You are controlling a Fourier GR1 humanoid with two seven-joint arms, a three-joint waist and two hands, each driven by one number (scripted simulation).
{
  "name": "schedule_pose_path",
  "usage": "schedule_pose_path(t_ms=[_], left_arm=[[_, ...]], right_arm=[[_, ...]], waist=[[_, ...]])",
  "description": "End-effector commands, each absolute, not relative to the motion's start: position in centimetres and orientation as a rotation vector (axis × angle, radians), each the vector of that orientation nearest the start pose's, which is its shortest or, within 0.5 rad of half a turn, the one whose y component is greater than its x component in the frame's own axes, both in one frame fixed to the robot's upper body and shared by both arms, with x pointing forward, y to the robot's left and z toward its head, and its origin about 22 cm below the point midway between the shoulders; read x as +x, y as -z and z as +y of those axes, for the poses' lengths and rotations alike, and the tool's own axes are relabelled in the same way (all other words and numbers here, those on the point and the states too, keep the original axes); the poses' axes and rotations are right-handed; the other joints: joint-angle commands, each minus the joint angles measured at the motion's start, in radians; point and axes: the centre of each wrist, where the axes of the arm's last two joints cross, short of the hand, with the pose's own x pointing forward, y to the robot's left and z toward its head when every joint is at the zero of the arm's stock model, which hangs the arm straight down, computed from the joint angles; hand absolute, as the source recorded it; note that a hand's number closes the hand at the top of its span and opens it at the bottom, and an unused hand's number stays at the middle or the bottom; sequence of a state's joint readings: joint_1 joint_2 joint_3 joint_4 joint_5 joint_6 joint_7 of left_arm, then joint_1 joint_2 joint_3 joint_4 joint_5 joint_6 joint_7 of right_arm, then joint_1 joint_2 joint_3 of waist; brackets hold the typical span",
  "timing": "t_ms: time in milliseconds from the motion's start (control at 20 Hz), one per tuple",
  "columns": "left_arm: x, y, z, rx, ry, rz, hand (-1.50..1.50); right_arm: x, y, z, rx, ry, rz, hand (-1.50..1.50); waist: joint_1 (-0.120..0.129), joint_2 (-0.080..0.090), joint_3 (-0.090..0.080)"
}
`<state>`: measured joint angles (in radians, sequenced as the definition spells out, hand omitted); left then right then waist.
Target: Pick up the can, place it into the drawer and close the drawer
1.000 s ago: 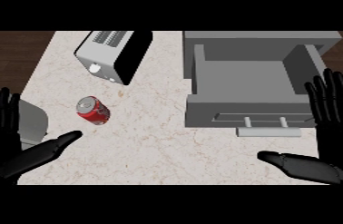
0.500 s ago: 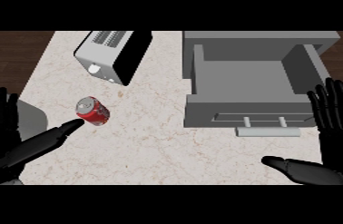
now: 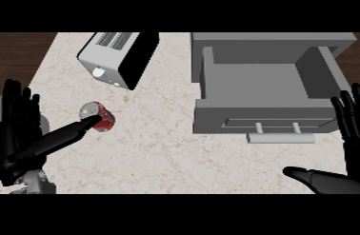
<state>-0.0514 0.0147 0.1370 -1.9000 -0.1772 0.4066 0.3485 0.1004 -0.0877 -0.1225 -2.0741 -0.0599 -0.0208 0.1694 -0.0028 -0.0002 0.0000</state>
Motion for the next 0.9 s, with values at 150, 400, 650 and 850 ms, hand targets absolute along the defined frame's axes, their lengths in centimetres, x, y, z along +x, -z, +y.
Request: schedule_pose_path(t_ms=[150,400,650,850], left_arm=[[24.6,-5.3,23.0,0.491,-0.399,-1.522,-1.50],[23.7,-0.4,23.7,0.506,-0.404,-1.496,-1.50],[27.0,1.7,24.0,0.549,-0.442,-1.491,-1.50],[24.2,4.5,25.4,0.545,-0.472,-1.446,-1.50]], right_arm=[[18.8,-10.5,-27.2,-0.175,0.058,-1.827,-1.50],[17.4,-10.6,-28.1,-0.188,0.047,-1.835,-1.50],[17.4,-12.0,-29.5,-0.184,0.078,-1.827,-1.50],[17.9,-10.5,-30.7,-0.198,0.069,-1.855,-1.50]], waist=[[-0.001,0.000,0.000],[-0.001,0.000,0.000],[-0.003,0.001,0.000],[0.001,0.001,0.000]])
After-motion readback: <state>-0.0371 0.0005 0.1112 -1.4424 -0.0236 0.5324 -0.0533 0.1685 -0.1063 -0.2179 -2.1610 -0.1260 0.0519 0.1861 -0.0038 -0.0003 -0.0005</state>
